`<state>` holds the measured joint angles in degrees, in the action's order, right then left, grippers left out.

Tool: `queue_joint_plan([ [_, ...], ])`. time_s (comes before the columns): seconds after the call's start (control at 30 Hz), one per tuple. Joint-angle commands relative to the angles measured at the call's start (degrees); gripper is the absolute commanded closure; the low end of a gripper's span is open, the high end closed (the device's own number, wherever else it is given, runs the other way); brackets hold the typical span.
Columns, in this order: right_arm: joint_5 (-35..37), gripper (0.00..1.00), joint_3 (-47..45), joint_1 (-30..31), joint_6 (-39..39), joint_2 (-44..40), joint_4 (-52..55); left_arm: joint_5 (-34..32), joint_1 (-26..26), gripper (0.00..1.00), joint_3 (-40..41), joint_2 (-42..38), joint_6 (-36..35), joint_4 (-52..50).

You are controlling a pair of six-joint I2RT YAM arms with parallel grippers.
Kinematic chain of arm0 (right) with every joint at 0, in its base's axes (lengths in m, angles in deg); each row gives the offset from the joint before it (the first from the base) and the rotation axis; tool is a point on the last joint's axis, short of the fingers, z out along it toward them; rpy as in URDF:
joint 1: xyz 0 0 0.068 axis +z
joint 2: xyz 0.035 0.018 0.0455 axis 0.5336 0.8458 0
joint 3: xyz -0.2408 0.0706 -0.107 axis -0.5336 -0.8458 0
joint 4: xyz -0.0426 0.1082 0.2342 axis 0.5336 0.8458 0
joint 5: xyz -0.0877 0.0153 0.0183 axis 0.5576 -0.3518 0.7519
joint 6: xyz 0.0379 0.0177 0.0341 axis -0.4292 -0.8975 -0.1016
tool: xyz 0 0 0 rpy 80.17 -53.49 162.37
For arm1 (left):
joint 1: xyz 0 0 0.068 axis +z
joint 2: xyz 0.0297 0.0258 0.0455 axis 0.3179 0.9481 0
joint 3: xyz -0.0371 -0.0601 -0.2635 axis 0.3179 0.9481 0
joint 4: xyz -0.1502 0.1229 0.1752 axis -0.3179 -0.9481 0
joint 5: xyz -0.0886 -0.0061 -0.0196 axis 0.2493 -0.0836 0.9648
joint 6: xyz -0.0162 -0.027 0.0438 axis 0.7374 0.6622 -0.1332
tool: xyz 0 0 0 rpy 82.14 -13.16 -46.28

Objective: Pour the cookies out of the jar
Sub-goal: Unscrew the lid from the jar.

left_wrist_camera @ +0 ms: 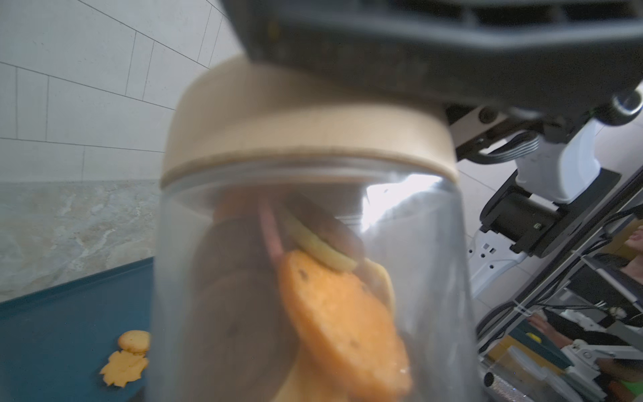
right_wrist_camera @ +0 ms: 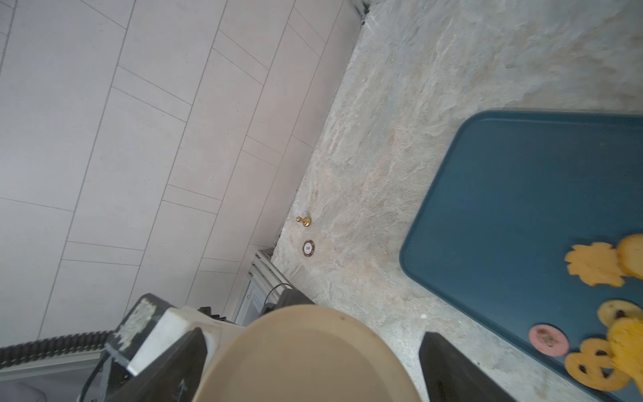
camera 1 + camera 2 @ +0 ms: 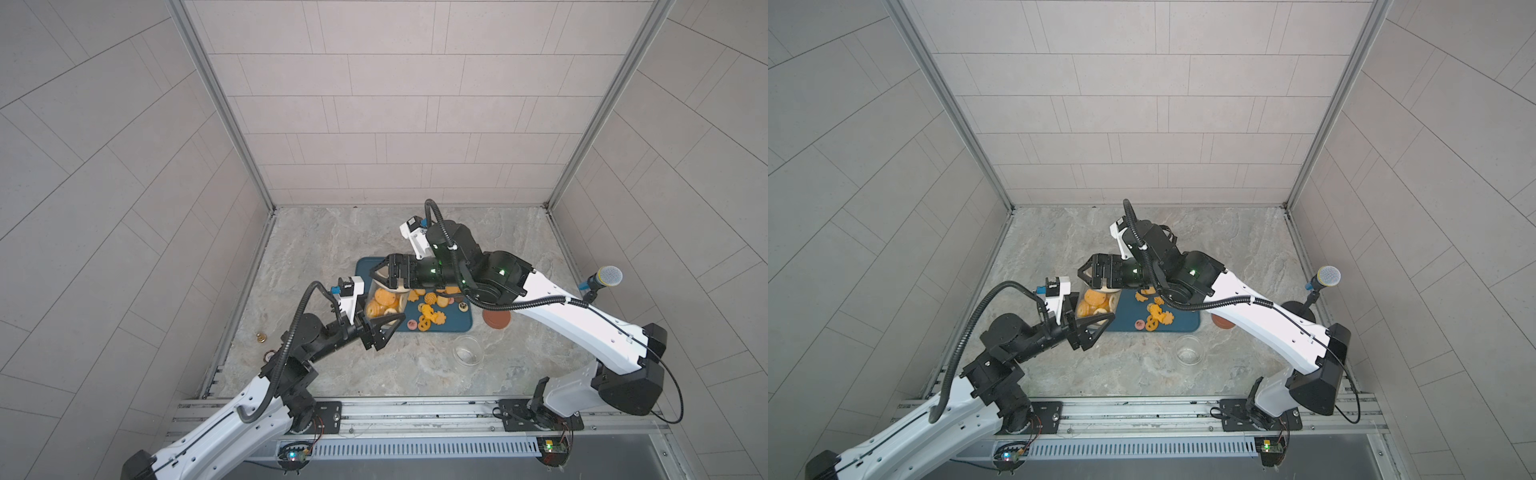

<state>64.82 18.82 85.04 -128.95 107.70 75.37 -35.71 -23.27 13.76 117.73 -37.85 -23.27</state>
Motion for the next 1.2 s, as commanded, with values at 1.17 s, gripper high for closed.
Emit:
queue_joint_plan([
  [1.17,9.46,0.00,8.24,4.02,-11.90,6.10,8.03,-9.52,-0.47,1.00,-3.96,-5.54,-16.43,-7.03],
])
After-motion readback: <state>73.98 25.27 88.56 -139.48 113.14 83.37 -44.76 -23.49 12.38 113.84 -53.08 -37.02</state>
